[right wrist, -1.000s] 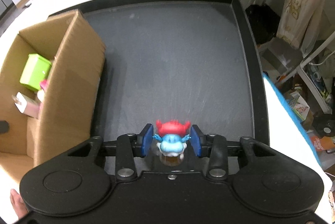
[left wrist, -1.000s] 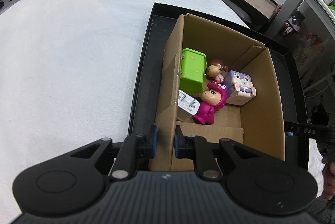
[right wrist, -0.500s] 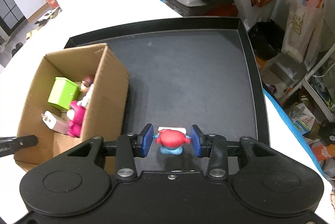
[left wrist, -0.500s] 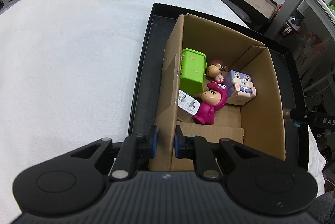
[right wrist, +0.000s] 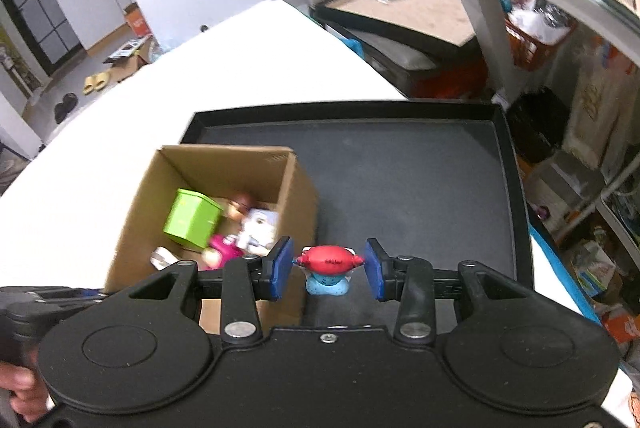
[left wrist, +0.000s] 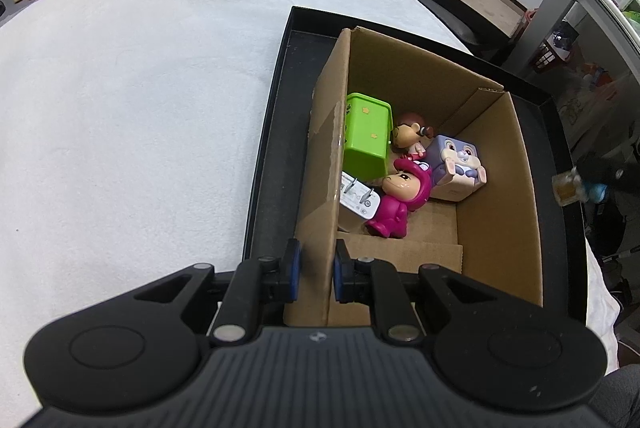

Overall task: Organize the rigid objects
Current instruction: 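Lift the blue mug figure with the right tool and carry it over the box, then open the right tool to drop the mug figure into the box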

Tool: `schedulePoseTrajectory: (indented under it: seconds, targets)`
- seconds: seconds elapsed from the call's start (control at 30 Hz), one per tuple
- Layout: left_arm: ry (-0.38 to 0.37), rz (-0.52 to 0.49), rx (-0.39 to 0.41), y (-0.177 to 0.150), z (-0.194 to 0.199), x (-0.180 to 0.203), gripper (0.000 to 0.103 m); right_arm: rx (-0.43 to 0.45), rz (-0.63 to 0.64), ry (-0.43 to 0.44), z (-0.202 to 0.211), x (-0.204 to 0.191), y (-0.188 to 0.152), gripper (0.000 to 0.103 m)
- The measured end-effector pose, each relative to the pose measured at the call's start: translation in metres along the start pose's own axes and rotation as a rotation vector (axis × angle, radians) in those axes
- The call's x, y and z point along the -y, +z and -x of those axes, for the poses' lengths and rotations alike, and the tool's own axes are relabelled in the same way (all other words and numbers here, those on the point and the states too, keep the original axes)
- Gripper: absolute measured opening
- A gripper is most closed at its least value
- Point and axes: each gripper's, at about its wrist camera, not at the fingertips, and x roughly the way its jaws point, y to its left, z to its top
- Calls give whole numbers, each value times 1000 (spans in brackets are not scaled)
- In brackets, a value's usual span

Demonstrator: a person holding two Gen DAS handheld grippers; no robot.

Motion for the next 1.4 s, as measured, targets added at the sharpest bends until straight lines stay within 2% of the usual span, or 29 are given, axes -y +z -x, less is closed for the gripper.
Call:
schedulePoseTrajectory:
  seconds: [0.23, 0.6, 0.8, 1.1, 1.4]
  targets:
    - [-11, -3, -11, 2, 0, -1, 15, 31, 27, 58, 11, -30, 13, 39]
    - [-38, -2, -21, 3, -1, -7, 15, -63, 55, 76, -23, -64, 5, 39]
    - [-49, -1, -27, 4, -2, -9, 16, -115, 74, 54, -42, -74, 1, 39]
    - [-70, -4, -22, 2, -2, -12, 16, -206, 181, -34, -74, -91, -6, 39]
    - [-80, 1, -21, 2, -1, -13, 17, -233, 247, -88, -87, -104, -9, 39]
